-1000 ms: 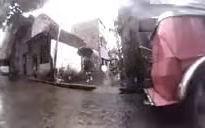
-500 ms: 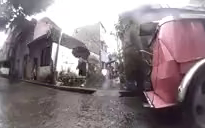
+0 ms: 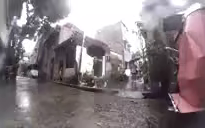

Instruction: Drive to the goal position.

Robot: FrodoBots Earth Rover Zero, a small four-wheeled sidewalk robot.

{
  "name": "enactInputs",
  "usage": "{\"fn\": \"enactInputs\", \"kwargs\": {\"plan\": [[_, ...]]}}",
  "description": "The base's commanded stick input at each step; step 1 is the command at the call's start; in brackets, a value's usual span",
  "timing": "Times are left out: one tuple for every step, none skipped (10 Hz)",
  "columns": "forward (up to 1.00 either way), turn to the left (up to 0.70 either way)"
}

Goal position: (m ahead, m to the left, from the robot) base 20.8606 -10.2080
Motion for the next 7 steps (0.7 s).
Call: {"fn": "enactInputs", "kwargs": {"plan": [[0.00,0.00],[0.00,0.00],[0.10,0.00],[0.71,0.00],[0.99,0.00],[0.99,0.00],[0.99,0.00]]}}
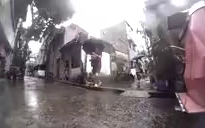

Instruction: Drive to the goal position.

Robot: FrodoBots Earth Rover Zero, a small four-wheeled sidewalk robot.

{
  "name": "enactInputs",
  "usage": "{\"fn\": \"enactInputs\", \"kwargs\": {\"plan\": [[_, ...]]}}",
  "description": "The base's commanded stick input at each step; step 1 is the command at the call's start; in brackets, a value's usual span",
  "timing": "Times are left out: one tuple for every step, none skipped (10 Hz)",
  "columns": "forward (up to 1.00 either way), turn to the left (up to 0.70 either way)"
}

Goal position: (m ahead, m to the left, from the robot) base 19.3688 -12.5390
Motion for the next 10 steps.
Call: {"fn": "enactInputs", "kwargs": {"plan": [[0.99,0.00],[0.45,0.00],[0.00,0.00],[0.00,0.00],[0.00,0.00],[0.00,0.00],[0.00,0.00],[0.00,0.00],[0.27,-0.11],[0.82,-0.32]]}}
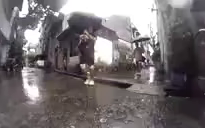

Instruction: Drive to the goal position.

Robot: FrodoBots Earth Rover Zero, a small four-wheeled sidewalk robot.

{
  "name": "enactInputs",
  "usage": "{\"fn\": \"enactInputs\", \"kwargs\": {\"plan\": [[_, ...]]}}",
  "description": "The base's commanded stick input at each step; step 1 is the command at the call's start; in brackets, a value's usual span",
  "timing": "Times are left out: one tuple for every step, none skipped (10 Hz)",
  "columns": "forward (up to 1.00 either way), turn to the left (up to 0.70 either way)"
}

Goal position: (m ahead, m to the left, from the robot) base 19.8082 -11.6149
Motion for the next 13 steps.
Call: {"fn": "enactInputs", "kwargs": {"plan": [[0.71,-0.28],[0.00,0.00],[0.00,0.00],[0.00,0.00],[0.00,0.00],[0.00,0.00],[0.00,0.00],[0.00,0.00],[0.00,-0.91],[0.00,-0.01],[0.00,0.00],[0.00,0.00],[0.39,0.00]]}}
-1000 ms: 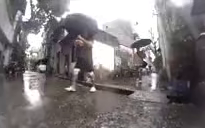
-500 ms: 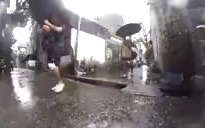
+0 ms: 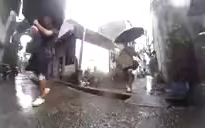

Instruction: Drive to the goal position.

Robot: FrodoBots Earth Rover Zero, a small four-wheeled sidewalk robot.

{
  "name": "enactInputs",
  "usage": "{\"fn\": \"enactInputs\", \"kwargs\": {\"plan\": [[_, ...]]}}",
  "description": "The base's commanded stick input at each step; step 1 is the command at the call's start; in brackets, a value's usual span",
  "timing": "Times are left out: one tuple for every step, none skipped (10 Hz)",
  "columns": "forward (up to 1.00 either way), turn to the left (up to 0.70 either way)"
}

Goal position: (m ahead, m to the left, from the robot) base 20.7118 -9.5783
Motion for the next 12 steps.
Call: {"fn": "enactInputs", "kwargs": {"plan": [[0.84,0.00],[0.99,0.00],[0.99,0.00],[0.99,0.00],[0.99,-0.25],[0.99,-0.20],[0.99,0.00],[0.99,0.00],[0.99,0.00],[0.99,0.00],[0.99,-0.15],[0.85,-0.34]]}}
